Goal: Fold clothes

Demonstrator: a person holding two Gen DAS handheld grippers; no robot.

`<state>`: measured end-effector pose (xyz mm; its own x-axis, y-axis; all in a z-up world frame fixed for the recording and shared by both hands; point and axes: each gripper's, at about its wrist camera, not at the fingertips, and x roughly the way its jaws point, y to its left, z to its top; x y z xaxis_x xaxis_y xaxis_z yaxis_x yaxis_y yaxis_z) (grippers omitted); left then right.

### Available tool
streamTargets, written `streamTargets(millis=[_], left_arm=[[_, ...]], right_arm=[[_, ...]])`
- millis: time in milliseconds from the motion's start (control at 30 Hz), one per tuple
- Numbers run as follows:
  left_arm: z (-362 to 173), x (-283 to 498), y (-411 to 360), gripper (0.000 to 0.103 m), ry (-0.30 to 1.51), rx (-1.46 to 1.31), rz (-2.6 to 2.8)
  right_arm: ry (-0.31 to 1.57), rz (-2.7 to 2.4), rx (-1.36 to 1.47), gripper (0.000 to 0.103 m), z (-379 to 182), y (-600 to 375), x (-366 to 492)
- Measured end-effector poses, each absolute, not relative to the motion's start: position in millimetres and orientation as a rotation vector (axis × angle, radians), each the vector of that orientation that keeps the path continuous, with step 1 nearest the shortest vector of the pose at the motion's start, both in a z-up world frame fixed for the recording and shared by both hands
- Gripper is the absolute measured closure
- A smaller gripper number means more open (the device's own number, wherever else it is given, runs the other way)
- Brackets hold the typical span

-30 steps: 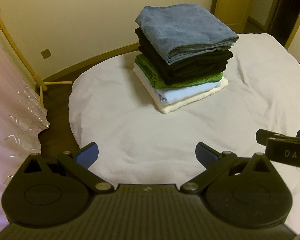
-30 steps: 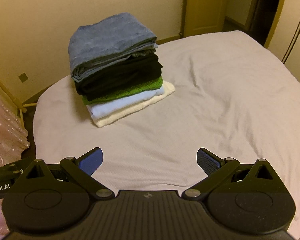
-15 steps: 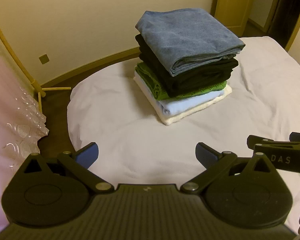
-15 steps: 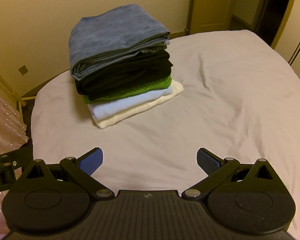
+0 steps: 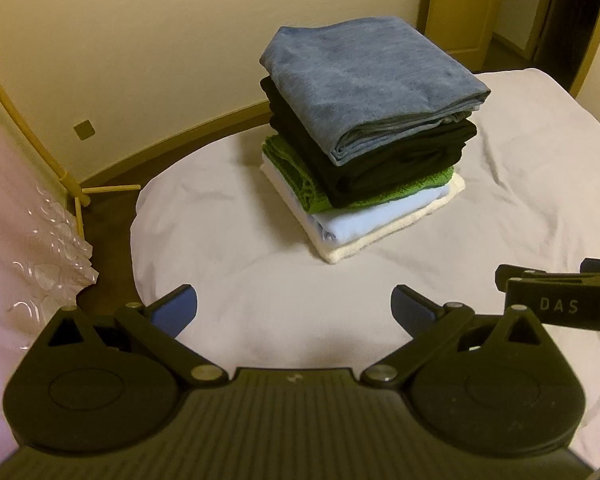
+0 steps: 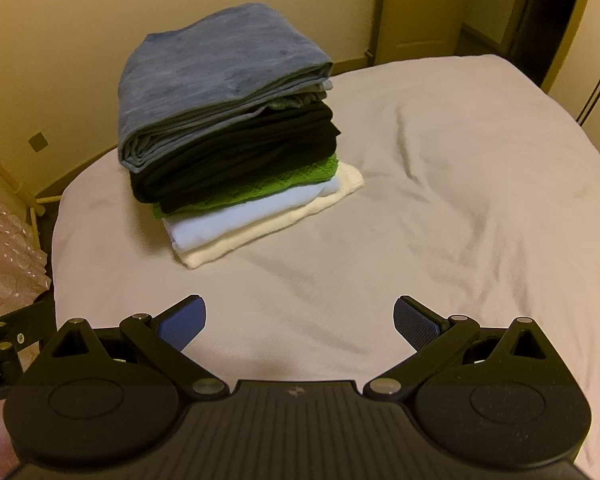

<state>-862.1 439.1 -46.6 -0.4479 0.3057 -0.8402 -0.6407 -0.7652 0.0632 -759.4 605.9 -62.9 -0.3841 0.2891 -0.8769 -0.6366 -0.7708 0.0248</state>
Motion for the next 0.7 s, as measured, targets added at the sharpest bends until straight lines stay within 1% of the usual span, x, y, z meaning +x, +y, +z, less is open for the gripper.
streamTargets(millis=[700], left_arm=[[-63.1,-877.1,460.7,0.001,0.536,-1.220,2.227]], right_arm=[[0.505,2.191,-1.282,0.000,-72.3,622.5,-777.0]])
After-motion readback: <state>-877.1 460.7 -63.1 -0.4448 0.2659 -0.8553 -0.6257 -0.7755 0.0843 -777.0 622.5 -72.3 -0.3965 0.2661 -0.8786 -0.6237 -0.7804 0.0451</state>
